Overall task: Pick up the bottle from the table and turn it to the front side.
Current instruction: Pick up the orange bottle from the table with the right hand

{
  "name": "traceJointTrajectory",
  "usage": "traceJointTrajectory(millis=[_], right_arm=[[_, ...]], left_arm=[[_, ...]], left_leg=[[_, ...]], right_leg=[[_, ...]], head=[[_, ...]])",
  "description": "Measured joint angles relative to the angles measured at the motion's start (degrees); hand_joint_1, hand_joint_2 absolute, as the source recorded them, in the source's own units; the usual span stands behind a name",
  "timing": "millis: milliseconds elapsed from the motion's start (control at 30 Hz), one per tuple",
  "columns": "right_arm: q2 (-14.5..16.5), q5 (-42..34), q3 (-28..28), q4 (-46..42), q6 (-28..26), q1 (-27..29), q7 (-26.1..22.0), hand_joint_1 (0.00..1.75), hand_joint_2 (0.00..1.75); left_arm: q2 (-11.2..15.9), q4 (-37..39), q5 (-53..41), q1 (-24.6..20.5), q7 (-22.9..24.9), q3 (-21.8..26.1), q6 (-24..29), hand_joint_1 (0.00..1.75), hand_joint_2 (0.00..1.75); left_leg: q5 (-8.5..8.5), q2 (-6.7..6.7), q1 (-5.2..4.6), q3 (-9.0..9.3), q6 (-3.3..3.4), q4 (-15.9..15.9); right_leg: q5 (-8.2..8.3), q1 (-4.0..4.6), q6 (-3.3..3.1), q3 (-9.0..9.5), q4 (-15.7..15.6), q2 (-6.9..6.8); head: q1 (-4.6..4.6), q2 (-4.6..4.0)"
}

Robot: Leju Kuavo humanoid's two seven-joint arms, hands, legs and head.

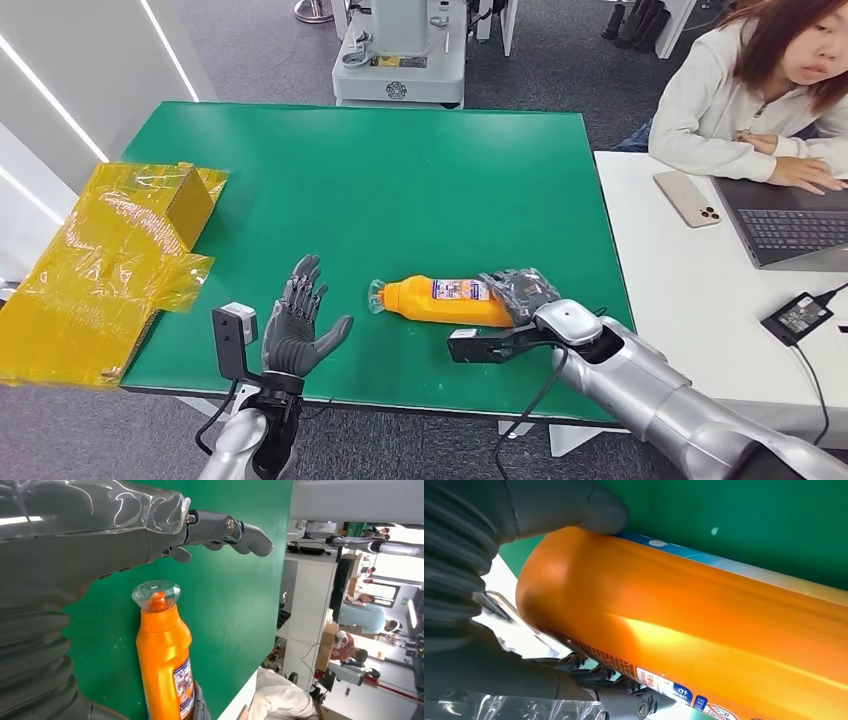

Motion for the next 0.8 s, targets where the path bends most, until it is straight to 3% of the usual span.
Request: traceJointTrajectory(millis=[233, 467, 733, 800], right_arm=[[-1.3, -0.6, -0.2, -1.9, -0.5, 1.1, -0.6, 1.75, 1.75], [-1.4, -7.6, -8.0, -8.0, -13.8, 10.7, -9.4, 1.75, 1.75], [-1.2, -7.9, -9.0, -8.9, -15.2, 11.8, -10.3, 1.75, 1.75], [0.5, -8.0, -12.0, -12.8, -18.1, 15.0, -11.5, 1.75, 1.75]], left_arm=[[-0.1, 0.0, 0.0, 0.1, 0.0, 0.0, -0.1, 0.0, 1.75], [0.0, -0.7, -0.8, 1.4, -0.6, 0.6, 0.1, 0.0, 1.75], [0.0, -0.7, -0.8, 1.4, -0.6, 0.8, 0.2, 0.0, 1.75], [0.0, -0.4, -1.0, 1.1, -1.0, 1.6, 1.2, 0.0, 1.75]], left_leg=[[0.0, 0.0, 0.0, 0.07, 0.0, 0.0], [-0.02, -0.15, 0.01, -0.11, 0.03, 0.0], [-0.02, -0.15, 0.0, -0.15, 0.03, 0.0], [-0.02, -0.15, 0.02, -0.16, 0.03, 0.0]], right_leg=[[0.0, 0.0, 0.01, 0.09, 0.0, -0.01], [-0.02, 0.01, 0.03, 0.05, 0.0, -0.13], [-0.02, 0.01, 0.03, 0.01, 0.0, -0.12], [-0.05, 0.01, 0.01, -0.05, 0.0, -0.14]], head=[[-0.01, 0.0], [0.02, 0.0], [0.02, 0.0], [0.01, 0.0]])
